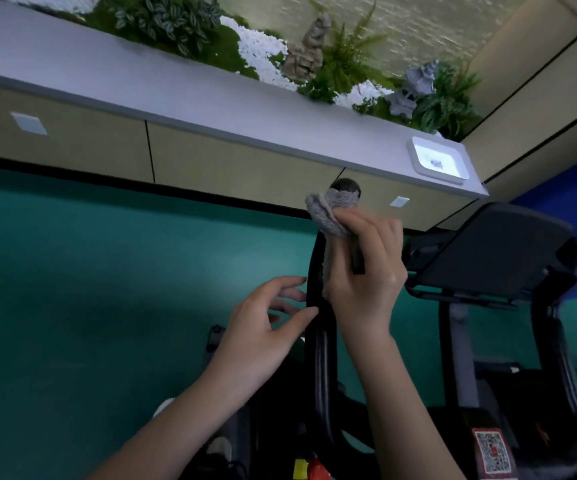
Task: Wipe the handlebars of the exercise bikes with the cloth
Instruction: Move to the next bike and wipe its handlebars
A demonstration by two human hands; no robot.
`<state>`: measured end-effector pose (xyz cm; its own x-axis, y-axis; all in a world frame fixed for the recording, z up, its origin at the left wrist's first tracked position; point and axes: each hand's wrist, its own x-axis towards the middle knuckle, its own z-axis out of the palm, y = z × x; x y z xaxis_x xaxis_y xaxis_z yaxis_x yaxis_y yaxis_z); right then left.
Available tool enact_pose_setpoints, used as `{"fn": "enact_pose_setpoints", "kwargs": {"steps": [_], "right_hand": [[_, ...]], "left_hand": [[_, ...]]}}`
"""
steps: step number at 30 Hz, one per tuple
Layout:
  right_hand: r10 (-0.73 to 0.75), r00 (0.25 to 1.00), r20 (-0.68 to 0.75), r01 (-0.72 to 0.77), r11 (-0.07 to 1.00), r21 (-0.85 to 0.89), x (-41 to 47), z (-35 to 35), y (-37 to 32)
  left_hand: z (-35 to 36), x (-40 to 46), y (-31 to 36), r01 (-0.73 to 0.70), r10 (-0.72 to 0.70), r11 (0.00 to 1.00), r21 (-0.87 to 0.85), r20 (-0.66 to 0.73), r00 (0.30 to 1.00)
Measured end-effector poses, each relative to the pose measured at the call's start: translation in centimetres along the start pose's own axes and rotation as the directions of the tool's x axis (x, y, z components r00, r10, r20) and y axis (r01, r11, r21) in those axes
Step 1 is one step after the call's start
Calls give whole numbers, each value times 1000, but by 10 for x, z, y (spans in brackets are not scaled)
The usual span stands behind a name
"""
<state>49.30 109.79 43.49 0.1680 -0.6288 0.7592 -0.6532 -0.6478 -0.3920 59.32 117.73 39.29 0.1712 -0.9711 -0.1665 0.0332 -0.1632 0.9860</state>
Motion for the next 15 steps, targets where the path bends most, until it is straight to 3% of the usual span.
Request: {"fn": "enact_pose_setpoints", "kwargs": {"steps": [7, 15], "right_hand": [[193, 981, -24, -194, 981, -31, -35, -22, -10], [296, 928, -228, -325, 940, -102, -10, 4, -23]], "left_hand": [[-8, 14, 13, -9, 7, 999, 45, 59, 998], [-8, 19, 16, -30, 27, 999, 44, 66, 997]]}}
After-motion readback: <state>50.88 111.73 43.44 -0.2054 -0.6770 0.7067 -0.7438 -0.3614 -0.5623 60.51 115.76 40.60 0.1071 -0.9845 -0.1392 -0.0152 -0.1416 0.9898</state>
